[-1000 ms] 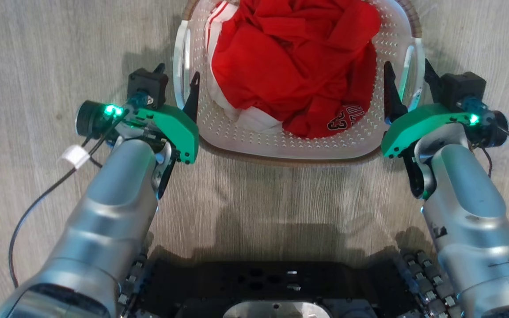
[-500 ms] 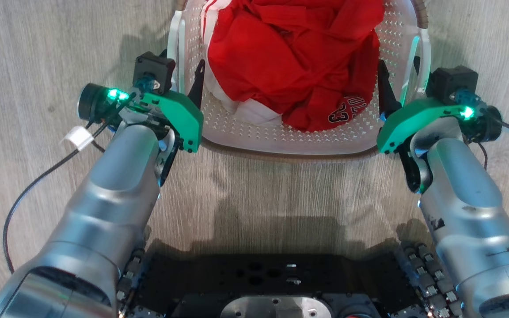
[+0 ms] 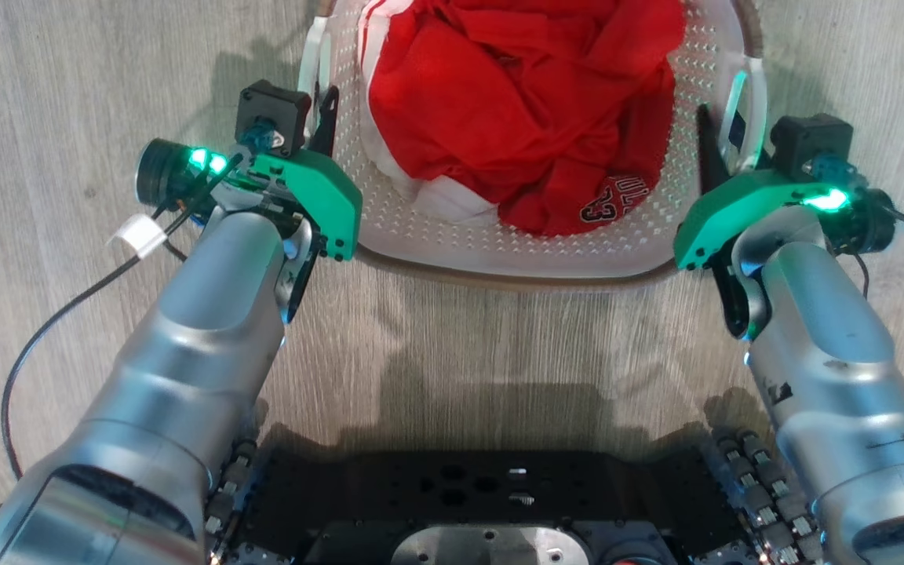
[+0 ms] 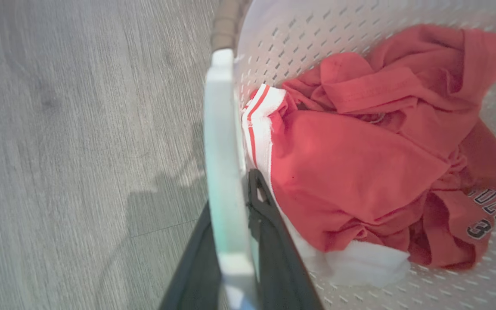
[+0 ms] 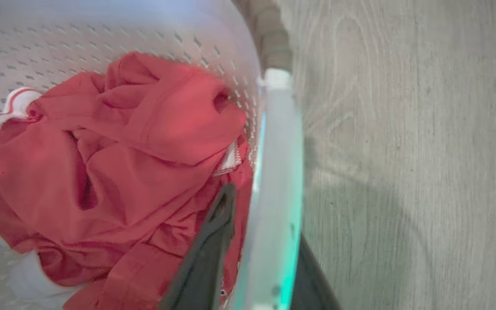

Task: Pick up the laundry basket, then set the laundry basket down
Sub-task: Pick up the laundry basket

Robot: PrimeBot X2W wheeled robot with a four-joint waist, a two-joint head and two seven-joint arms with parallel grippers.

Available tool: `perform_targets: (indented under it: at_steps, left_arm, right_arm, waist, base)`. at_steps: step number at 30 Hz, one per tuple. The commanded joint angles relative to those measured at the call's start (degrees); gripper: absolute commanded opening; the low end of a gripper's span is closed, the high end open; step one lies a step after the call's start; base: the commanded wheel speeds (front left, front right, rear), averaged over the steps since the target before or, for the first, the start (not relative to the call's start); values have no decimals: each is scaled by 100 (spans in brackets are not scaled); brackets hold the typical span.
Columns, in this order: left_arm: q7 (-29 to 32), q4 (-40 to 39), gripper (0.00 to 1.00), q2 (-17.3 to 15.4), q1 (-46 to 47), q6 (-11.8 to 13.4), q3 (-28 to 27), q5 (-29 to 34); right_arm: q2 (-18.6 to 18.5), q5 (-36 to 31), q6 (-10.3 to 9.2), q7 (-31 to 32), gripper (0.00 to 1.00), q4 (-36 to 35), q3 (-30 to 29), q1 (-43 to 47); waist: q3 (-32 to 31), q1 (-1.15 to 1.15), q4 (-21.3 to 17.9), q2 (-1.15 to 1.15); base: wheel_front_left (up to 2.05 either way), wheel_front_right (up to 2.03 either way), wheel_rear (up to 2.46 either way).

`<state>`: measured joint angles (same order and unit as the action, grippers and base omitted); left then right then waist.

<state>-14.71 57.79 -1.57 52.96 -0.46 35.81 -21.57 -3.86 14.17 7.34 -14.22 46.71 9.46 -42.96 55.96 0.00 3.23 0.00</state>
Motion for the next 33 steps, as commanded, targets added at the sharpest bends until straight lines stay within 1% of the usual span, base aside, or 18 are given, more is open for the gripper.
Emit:
perform_targets:
  at_steps: [1, 8, 21, 28, 33]
  left_arm:
    - [-29, -81, 0, -131, -107, -2, 2, -20]
    - [-29, -32, 0, -131, -166, -28, 123, -179]
    - [-29, 45, 0, -131, -479, 75, 346, -627]
    - [-29, 160, 0, -131, -807, 153, 524, -939]
    - [-29, 230, 0, -131, -1087, 197, 672, -1189]
  right_arm:
    - [99, 23, 14, -78, 0, -66, 105, 195]
    - [99, 6, 14, -78, 0, 36, 78, 182]
    - [99, 112, 14, -78, 0, 356, 204, 226]
    - [99, 204, 14, -78, 0, 778, 318, 295]
    - [99, 351, 14, -78, 0, 1100, 524, 373]
  waist:
    - [-8, 0, 3, 0]
    - [-84, 0, 26, 0]
    - [-523, 0, 55, 0]
    - [-1010, 0, 87, 0]
    - [-1422, 0, 107, 0]
  base:
    - [0, 0, 0]
    - [0, 0, 0]
    - [0, 0, 0]
    - [0, 0, 0]
    - [0, 0, 0]
